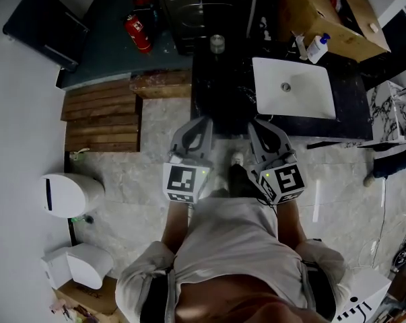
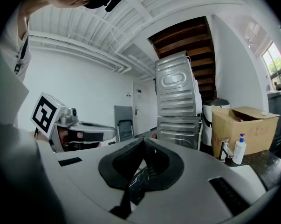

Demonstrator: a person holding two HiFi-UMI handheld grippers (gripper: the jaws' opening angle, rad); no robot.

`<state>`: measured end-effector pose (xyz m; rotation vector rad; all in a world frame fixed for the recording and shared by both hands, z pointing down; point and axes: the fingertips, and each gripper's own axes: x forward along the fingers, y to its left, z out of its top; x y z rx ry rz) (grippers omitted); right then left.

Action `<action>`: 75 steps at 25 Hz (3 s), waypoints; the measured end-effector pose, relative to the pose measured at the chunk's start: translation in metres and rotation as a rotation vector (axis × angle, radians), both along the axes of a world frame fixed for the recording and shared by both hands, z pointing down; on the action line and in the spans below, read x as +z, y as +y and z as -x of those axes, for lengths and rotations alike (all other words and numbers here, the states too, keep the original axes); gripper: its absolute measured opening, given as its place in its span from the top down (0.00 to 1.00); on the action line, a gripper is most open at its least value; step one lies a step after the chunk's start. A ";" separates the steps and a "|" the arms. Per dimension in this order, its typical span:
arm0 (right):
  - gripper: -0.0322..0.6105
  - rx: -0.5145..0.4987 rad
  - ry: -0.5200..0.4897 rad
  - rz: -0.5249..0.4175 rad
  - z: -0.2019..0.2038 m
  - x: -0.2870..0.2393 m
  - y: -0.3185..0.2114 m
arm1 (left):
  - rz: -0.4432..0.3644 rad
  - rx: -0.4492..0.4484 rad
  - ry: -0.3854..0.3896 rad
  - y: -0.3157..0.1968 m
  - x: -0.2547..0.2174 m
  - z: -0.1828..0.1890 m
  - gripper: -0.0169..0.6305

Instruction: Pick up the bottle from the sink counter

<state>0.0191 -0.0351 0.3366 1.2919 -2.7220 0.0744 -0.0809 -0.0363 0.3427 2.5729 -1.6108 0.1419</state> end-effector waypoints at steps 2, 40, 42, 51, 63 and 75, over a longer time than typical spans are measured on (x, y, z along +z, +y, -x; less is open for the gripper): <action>0.95 -0.007 -0.005 0.002 -0.002 0.001 -0.011 | 0.000 -0.012 -0.005 -0.009 0.000 -0.001 0.97; 0.95 -0.088 -0.057 0.066 -0.045 0.031 -0.176 | 0.054 -0.079 -0.065 -0.167 0.026 -0.049 0.97; 0.95 -0.077 -0.058 0.064 -0.047 0.034 -0.183 | 0.055 -0.066 -0.069 -0.174 0.030 -0.051 0.97; 0.95 -0.018 -0.038 0.076 -0.049 0.057 -0.207 | 0.060 0.013 -0.078 -0.207 0.052 -0.054 0.97; 0.95 0.032 -0.008 0.133 -0.027 0.088 -0.241 | 0.112 0.053 -0.059 -0.249 0.088 -0.027 0.97; 0.95 0.029 -0.025 0.147 0.002 0.109 -0.274 | 0.167 0.116 -0.068 -0.288 0.125 -0.012 0.97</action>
